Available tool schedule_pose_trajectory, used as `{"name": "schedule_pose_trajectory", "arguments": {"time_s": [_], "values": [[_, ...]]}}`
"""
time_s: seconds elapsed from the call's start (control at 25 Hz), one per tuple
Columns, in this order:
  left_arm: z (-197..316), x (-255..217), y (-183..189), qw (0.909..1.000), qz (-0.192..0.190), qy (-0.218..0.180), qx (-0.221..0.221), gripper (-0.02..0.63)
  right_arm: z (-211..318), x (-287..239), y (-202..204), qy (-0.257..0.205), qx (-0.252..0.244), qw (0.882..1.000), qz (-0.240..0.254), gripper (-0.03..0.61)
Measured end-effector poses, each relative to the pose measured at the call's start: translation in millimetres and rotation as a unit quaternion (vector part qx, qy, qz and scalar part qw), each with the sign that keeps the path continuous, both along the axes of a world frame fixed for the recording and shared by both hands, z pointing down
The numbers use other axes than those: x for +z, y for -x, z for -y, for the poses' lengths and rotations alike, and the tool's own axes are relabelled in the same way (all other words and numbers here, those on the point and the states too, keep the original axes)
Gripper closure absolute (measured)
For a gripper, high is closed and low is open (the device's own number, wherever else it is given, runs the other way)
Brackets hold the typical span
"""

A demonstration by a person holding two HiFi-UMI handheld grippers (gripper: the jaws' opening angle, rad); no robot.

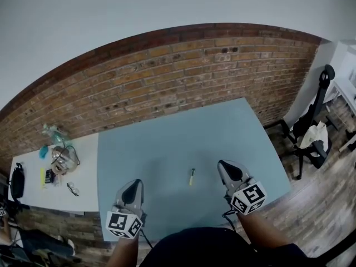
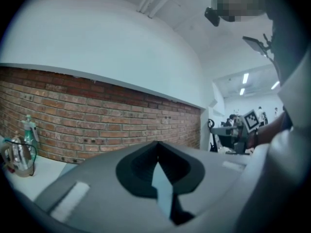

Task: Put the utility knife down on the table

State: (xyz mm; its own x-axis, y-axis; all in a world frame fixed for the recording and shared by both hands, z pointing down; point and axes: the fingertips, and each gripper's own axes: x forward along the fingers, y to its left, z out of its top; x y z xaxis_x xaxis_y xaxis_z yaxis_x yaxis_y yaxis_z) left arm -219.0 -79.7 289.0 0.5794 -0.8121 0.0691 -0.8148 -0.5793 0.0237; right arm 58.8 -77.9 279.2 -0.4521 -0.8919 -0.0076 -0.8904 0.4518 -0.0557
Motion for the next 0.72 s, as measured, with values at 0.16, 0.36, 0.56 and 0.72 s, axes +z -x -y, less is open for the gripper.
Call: {"name": "schedule_pose_trajectory", "arguments": {"time_s": [0.16, 0.36, 0.56, 0.72], "values": [[-2, 6, 1, 0.9999, 0.014, 0.002, -0.003, 0.611, -1, -1, 3, -0.002, 0.001, 1.000, 0.003, 0.575], [-2, 2, -2, 1.0000, 0.000, 0.004, -0.002, 0.611, 1, 0, 1, -0.002, 0.006, 1.000, 0.004, 0.575], [4, 6, -12, 0.9999, 0.008, 0.005, 0.005, 0.611, 5, 3, 0, -0.002, 0.005, 1.000, 0.006, 0.575], [5, 4, -24, 0.9998, 0.017, -0.001, 0.015, 0.611, 10, 1, -5, -0.005, 0.007, 1.000, 0.009, 0.575]]}}
